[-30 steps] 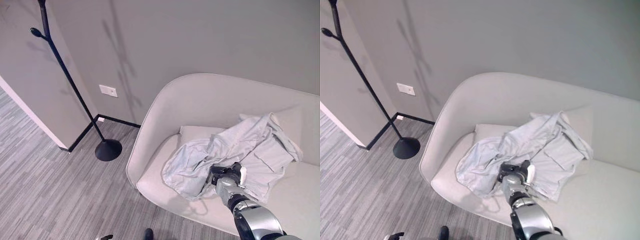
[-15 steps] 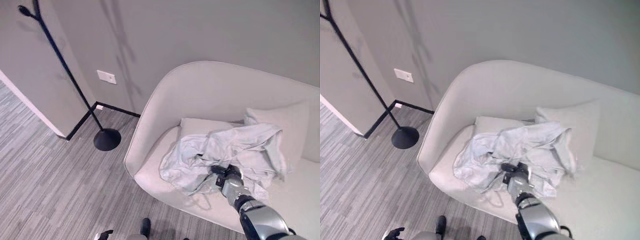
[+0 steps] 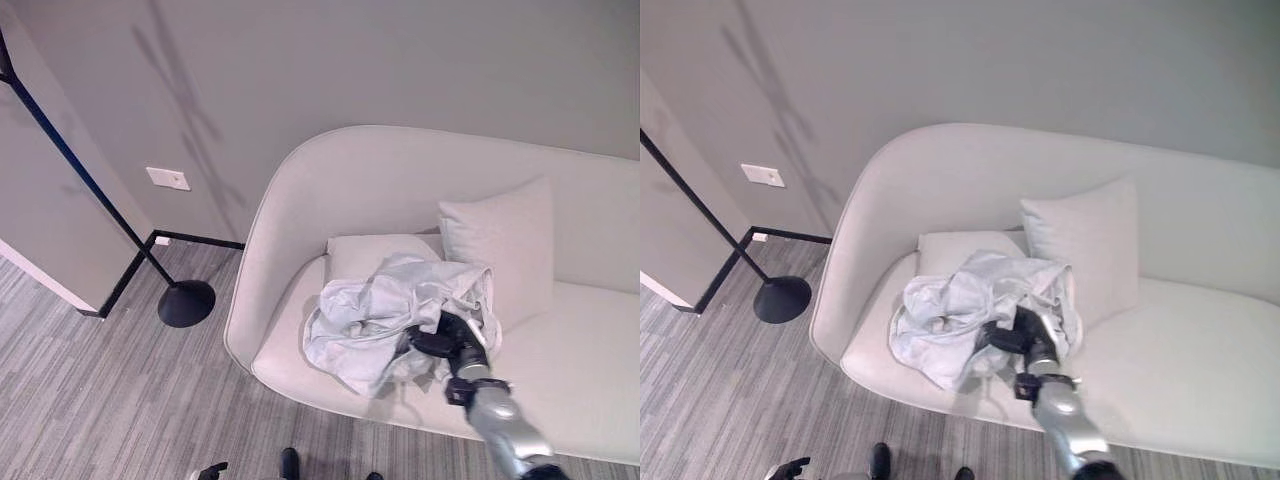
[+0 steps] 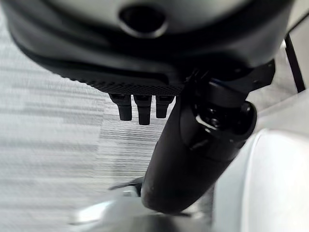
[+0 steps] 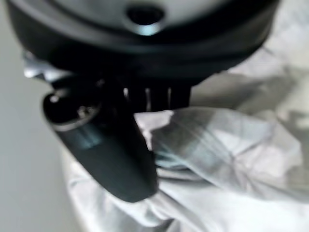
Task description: Hang the clothes on the sofa on the clothes rack.
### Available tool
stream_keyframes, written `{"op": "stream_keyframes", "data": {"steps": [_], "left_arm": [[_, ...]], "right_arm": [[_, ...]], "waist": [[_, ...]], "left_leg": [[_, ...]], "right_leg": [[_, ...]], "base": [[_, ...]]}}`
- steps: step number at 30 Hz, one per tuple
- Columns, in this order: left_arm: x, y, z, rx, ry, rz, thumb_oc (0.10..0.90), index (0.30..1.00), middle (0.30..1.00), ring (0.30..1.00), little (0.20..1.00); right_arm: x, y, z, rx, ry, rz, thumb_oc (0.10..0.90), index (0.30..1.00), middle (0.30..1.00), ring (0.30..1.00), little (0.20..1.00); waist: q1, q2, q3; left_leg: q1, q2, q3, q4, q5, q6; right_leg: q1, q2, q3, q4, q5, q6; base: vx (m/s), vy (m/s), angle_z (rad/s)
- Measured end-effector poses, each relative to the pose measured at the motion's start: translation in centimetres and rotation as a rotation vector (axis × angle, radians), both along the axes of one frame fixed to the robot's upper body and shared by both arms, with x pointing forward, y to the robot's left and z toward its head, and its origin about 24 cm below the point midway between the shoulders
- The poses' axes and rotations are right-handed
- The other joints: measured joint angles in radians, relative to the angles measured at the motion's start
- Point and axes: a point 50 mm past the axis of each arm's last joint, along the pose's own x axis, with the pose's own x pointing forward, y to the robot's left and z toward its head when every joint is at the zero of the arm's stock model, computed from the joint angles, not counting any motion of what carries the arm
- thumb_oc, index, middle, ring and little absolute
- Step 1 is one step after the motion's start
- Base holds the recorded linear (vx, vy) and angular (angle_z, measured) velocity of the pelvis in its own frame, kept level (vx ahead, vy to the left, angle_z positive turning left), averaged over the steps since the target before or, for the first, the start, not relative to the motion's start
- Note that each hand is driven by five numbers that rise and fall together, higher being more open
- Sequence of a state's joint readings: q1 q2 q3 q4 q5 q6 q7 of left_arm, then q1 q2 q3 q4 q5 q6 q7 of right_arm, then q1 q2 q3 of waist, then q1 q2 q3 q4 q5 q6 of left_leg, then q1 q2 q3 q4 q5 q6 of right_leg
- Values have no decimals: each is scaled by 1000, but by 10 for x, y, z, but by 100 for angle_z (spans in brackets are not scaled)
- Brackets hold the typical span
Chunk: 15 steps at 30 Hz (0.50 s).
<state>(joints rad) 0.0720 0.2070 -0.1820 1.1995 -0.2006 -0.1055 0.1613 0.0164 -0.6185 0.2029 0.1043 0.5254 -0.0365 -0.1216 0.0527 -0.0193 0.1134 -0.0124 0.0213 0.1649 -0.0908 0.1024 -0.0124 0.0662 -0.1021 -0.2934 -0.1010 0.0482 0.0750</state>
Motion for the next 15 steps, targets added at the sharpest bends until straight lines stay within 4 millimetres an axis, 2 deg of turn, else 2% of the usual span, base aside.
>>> {"op": "stream_keyframes", "data": {"steps": [3, 6, 9, 10, 12, 15], "left_arm": [[9, -2, 3, -45, -55, 20, 800, 900, 900, 900, 900], [41, -14, 16, -151, -219, 41, 800, 900, 900, 900, 900], [83, -33, 50, -271, -472, 20, 800, 900, 900, 900, 900], [93, -39, 74, -309, -594, -31, 800, 900, 900, 900, 900], [107, -43, 105, -335, -757, -94, 800, 900, 900, 900, 900], [127, -41, 131, -326, -903, -98, 800, 900, 900, 900, 900]], "right_arm": [[11, -6, 36, -94, -96, 97, 400, 300, 300, 300, 300], [33, -5, 85, -250, -214, 232, 400, 300, 300, 300, 300], [52, 5, 128, -304, -353, 280, 400, 300, 300, 300, 300], [56, 5, 142, -332, -392, 288, 400, 300, 300, 300, 300], [57, 3, 157, -363, -435, 287, 400, 300, 300, 300, 300], [59, 3, 174, -397, -488, 294, 400, 300, 300, 300, 300]], "waist": [[-15, 6, -4], [-16, 20, -12], [-10, 26, -15], [-8, 27, -15], [3, 29, -17], [21, 38, -23]], "left_leg": [[14, 2, 6, 0, 0, 0], [24, 5, 17, 0, 0, 0], [32, 10, 17, 1, 0, 0], [33, 10, 16, 1, 0, 0], [37, 10, 15, 1, 0, 0], [38, 10, 11, 1, 0, 0]], "right_leg": [[11, 2, 6, 0, 0, 0], [15, 4, 17, 0, 2, -1], [24, 10, 17, 1, 3, -4], [26, 11, 17, 1, 3, -4], [31, 11, 17, 4, 3, -4], [33, 12, 14, 7, 3, -5]], "base": [[-24, -17, -7], [-32, 0, -11], [-13, 3, -1], [0, 0, 0], [0, 0, 0], [-2, -14, 3]]}}
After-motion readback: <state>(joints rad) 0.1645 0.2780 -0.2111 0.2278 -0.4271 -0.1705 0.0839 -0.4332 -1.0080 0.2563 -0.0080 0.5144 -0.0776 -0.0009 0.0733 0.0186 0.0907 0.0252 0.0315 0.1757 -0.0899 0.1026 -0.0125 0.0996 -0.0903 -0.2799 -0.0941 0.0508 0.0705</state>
